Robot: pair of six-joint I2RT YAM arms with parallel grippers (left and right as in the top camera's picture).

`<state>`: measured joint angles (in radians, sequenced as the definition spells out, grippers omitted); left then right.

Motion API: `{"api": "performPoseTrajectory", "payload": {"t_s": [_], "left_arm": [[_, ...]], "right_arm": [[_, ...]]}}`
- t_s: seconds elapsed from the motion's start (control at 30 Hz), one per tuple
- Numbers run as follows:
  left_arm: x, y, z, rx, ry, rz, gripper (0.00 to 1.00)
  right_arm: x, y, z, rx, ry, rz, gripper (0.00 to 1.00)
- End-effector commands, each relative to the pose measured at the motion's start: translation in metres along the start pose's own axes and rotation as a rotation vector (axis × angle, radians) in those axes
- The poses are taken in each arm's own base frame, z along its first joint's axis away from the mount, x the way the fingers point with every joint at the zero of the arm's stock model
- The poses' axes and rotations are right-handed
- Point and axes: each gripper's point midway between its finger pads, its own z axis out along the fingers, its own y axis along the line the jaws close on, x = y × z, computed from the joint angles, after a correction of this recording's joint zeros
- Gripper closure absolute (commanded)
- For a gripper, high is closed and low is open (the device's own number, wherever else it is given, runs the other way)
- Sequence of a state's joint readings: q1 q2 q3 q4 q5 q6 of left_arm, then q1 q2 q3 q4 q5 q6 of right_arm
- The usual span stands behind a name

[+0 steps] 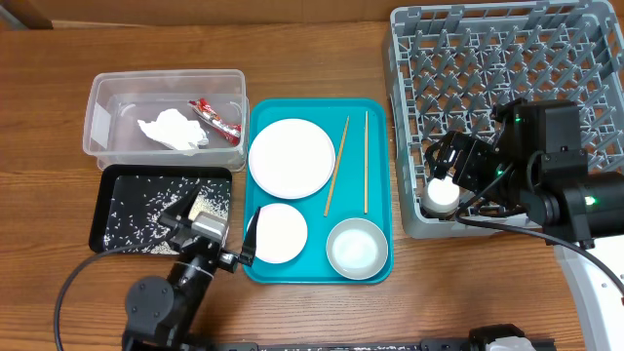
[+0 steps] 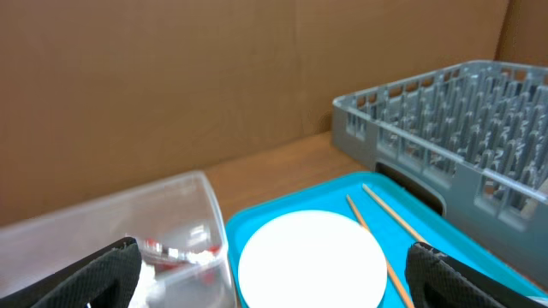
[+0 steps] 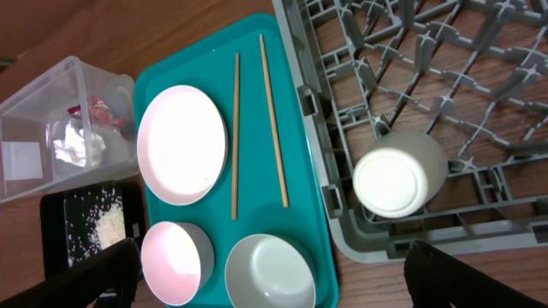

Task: Sort waste into correct bins and load items into the dishwasher

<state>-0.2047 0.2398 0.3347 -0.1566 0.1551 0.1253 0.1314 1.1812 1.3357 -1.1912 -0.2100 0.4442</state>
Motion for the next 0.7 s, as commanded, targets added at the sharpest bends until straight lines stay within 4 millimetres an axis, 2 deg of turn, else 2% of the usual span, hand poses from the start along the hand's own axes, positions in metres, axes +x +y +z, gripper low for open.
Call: {"api": "performPoseTrajectory", "payload": {"t_s": [0.0,0.17,0.2,0.33,0.53,0.67], "left_arm": [[0.026,0.009,-0.006,-0.074,-0.016,-0.052,0.0],[0.051,0.01,-0.007,-0.097,-0.027,-0.047,0.0],[0.061,0.009,-0.002,-0.097,-0.03,-0.047,0.0],[0.076,0.007,0.003,-0.09,-0.032,-0.061,0.0],[0.088,0.005,0.004,-0.087,0.019,-0.068,0.0],[0.088,0.006,0.004,-0.088,0.019,-0.067,0.0]], "right_arm": [[-0.004,0.002,-0.004,-0.009,-0.017,-0.007,0.0],[-0.004,0.002,-0.004,-0.009,-0.017,-0.007,0.0],[-0.004,0.002,-0.004,-0.009,-0.017,-0.007,0.0],[-0.004,0.002,-0.004,-0.009,-0.017,-0.007,0.0],[-0.004,0.002,-0.004,-0.009,-0.017,-0.007,0.0],[-0.004,0.002,-0.004,-0.009,-0.017,-0.007,0.0]]}}
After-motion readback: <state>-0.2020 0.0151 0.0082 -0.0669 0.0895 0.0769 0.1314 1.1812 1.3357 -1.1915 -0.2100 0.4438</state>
